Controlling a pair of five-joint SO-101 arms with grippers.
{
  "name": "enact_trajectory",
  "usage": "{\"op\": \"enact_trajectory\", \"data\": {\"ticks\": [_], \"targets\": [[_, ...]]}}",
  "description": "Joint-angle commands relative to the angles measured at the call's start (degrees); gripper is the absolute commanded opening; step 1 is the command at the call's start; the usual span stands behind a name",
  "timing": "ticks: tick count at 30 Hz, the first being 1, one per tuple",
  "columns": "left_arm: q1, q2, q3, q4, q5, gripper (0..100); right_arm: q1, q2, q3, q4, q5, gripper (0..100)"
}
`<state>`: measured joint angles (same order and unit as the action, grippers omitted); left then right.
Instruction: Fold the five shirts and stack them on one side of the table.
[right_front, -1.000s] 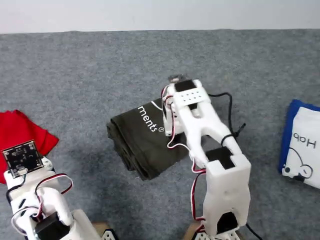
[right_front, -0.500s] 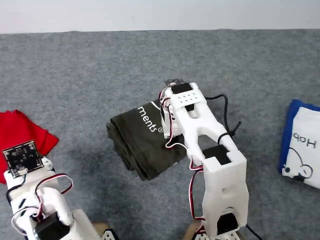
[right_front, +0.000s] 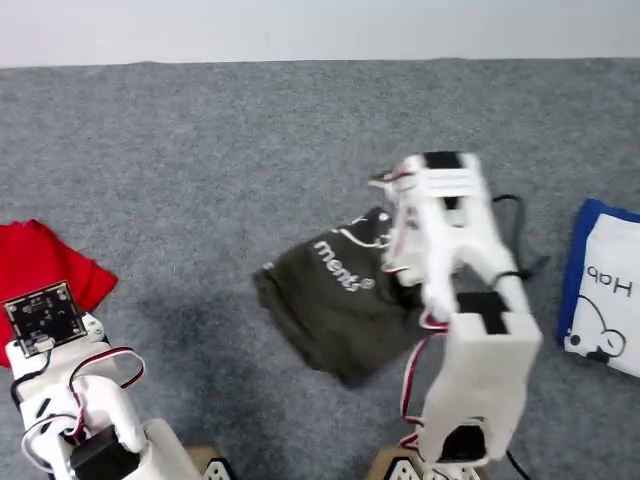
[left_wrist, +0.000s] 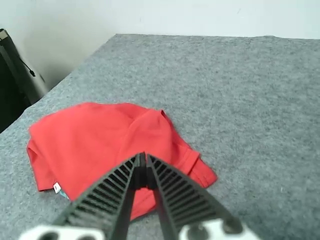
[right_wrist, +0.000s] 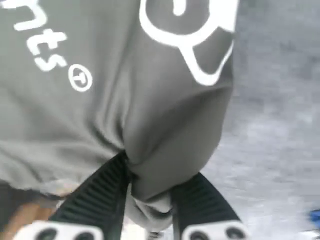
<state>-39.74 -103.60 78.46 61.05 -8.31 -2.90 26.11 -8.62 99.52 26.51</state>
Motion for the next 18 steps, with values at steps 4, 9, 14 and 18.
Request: {"op": "enact_trajectory", "data": {"ticks": [4, 9, 14, 18], "targets": [[-0.1, -0.5, -2.2, 0.0, 0.4, 1, 14.2, -4.2, -1.0, -6.4, 15.6, 0.9], [-0.1, -0.5, -2.2, 0.0, 0.2, 1, 17.3, 0.0, -7.5, -14.1, 23.6, 0.9], [-0.1, -0.5, -2.2, 0.0, 0.2, 1, 15.5, 8.7, -25.9, -15.3, 25.4, 0.9], [-0.1, -0.5, -2.2, 0.1, 0.2, 1, 13.0, 15.8, -38.8, -11.2, 25.1, 0.9]]}}
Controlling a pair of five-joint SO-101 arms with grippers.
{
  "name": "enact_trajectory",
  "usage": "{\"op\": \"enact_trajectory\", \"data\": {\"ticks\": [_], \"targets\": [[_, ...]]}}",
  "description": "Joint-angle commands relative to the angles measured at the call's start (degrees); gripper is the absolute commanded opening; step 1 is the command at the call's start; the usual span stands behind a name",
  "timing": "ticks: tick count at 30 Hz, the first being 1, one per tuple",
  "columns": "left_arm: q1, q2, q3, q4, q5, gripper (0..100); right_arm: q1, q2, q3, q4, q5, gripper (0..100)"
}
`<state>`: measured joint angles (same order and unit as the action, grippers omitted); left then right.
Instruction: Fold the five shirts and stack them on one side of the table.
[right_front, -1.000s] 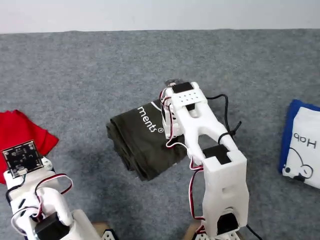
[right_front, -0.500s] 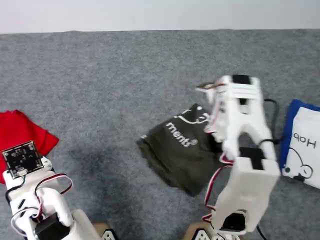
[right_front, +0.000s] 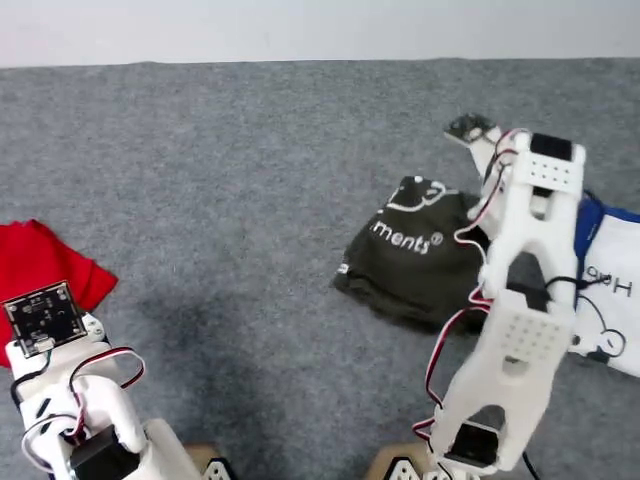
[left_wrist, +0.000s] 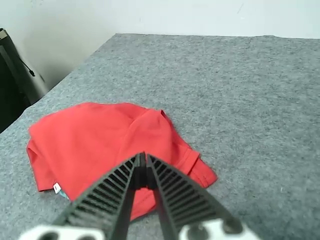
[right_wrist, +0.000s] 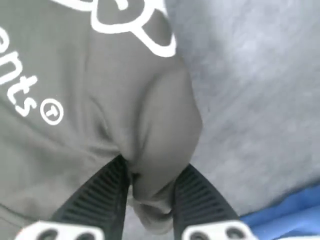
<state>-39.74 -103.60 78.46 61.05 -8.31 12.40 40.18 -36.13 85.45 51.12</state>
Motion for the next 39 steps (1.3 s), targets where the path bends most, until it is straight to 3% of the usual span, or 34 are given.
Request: {"op": "enact_trajectory", "data": {"ticks": [1, 4, 8, 15, 18, 24, 30, 33, 37, 39], "targets": [[-0.1, -0.5, -2.2, 0.1, 0.2, 1, -2.9, 3.1, -13.8, 5.1, 0.4, 1.7], [-0.2, -0.5, -2.2, 0.4, 0.1, 1, -3.3, 5.6, -20.5, 11.6, -4.9, 11.5], [-0.2, -0.5, -2.2, 0.4, 0.1, 1, -3.5, 5.6, -26.9, 17.7, -20.0, 26.6], [-0.2, -0.5, -0.7, 0.0, 0.1, 1, -4.4, -0.9, -27.0, 17.7, -32.5, 26.9], [-0.2, -0.5, 0.7, 0.0, 0.1, 1, -4.5, -5.3, -23.2, 17.7, -37.8, 21.1], [-0.2, -0.5, 1.0, 0.3, 0.1, 1, -7.3, -20.4, 0.4, 17.6, -38.5, 0.3], [-0.1, -0.5, 1.1, 0.4, 0.1, 1, -10.7, -34.6, 21.5, 17.5, -40.8, 1.3], [-0.1, -0.5, 1.6, 0.4, 0.1, 1, -11.0, -38.4, 29.3, 17.5, -43.1, 7.6], [-0.1, -0.5, 2.8, 0.4, 0.1, 1, -11.0, -40.1, 37.6, 15.6, -43.3, 26.7], [-0.1, -0.5, 3.3, 0.4, 0.1, 1, -10.9, -40.0, 40.3, 12.4, -42.9, 29.2]]}}
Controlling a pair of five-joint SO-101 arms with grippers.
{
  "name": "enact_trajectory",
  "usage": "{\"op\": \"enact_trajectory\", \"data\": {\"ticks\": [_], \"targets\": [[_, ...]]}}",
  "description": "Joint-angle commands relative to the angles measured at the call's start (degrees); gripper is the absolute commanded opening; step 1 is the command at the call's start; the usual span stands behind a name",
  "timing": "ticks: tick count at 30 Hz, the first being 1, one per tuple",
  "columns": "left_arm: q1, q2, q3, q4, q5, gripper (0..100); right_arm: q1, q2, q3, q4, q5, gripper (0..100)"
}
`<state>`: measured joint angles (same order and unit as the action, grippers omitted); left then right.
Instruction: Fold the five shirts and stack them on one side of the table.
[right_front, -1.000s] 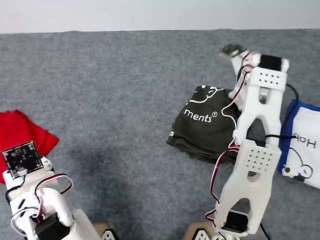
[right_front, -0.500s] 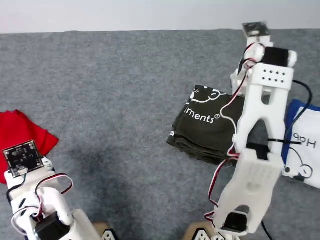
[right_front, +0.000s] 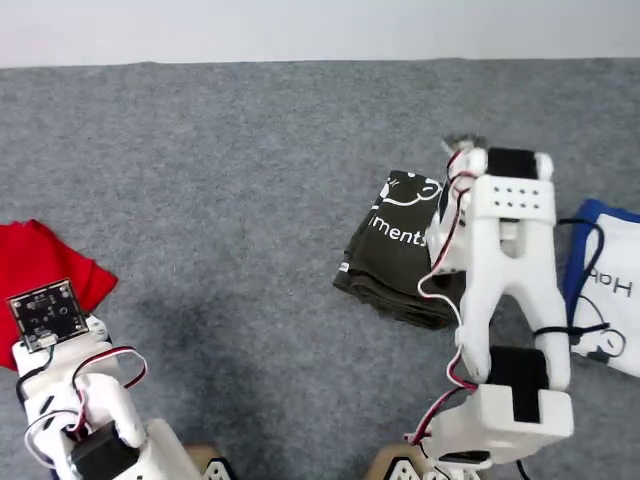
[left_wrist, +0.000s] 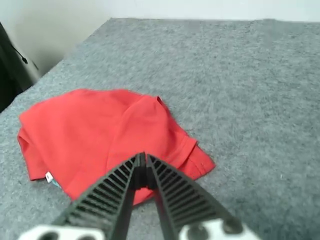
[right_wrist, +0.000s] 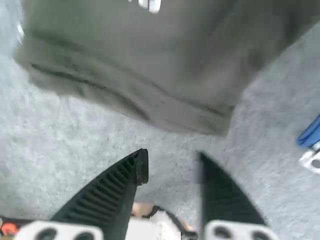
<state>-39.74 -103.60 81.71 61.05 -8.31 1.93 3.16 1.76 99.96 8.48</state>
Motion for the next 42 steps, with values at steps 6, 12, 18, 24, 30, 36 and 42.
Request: {"op": "enact_trajectory", "data": {"ticks": [6, 12, 18, 24, 30, 36, 42], "targets": [[-0.1, -0.5, 1.5, 0.4, 0.0, 1, -1.0, -2.8, 10.7, -12.6, 2.5, 28.5], [-0.1, -0.5, 1.5, 0.4, 0.0, 1, -6.3, -2.9, 16.4, -15.6, 2.5, 28.5], [-0.1, -0.5, 1.4, 0.4, -0.4, 1, -12.9, -3.2, 16.1, -16.5, 2.6, 28.5], [-2.3, -0.5, 1.1, 0.2, -4.2, 1, -16.6, -3.4, 16.0, -16.7, 7.5, 28.5], [-3.5, -0.5, -1.0, 0.4, -6.6, 1, -19.3, -3.4, 14.9, -16.6, 8.9, 28.5], [-3.3, -0.5, -6.8, 0.4, -6.6, 1, -22.4, -3.4, 11.9, -16.3, 8.8, 28.5], [-3.3, -0.5, -7.3, 0.4, -6.5, 1, -24.7, -2.9, 9.2, -16.7, 9.0, 28.5]]}}
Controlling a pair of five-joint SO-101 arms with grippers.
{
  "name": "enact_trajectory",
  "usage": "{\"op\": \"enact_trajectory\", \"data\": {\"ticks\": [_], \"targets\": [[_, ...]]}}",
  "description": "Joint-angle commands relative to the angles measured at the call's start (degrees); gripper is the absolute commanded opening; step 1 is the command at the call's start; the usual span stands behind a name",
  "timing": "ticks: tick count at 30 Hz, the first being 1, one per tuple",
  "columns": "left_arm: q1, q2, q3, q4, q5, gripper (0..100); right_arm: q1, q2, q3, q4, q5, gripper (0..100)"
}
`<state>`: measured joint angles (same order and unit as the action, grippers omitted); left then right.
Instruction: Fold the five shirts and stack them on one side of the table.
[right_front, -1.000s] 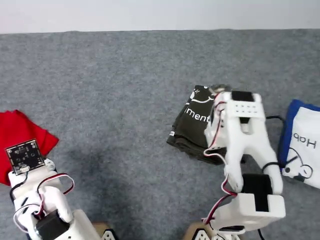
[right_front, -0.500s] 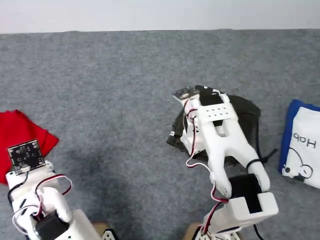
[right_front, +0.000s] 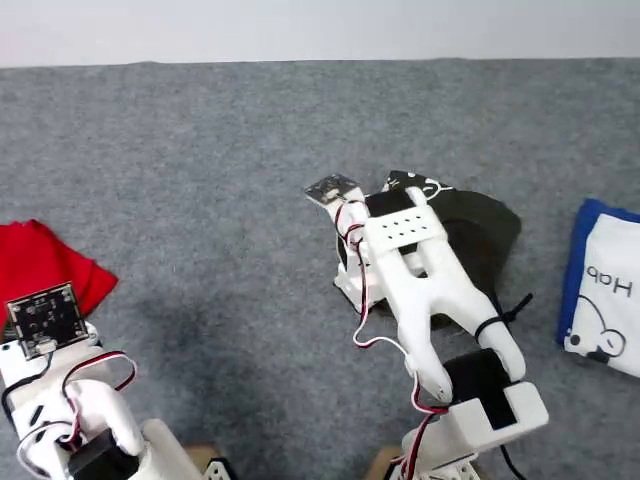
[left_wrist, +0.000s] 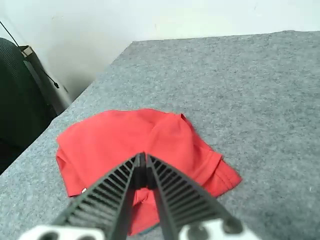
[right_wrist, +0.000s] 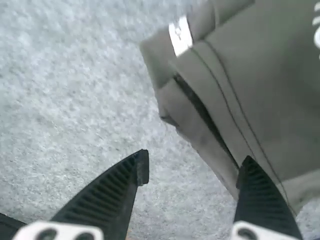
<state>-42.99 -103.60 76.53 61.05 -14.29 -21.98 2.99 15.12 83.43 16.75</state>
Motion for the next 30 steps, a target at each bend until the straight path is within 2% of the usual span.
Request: {"op": "enact_trajectory", "data": {"ticks": [1, 8, 13, 27, 30], "targets": [[0.0, -0.5, -2.1, 0.4, -0.5, 1, -1.2, -2.6, -4.7, -0.3, 0.7, 28.4], [-0.3, -0.6, -2.2, 0.4, -0.5, 1, -0.4, -2.5, -4.3, -6.3, 5.5, 28.0], [-0.2, -0.6, -2.2, 0.4, -0.5, 1, -0.1, 1.9, -5.2, -6.9, 5.6, 21.3], [-0.3, -0.6, -1.9, 2.5, -0.7, 1, 1.7, 17.1, -17.8, -6.3, 5.7, 20.3], [-0.3, -0.6, -2.1, 4.0, -0.7, 1, 2.9, 17.8, -18.2, -6.3, 6.5, 12.3]]}}
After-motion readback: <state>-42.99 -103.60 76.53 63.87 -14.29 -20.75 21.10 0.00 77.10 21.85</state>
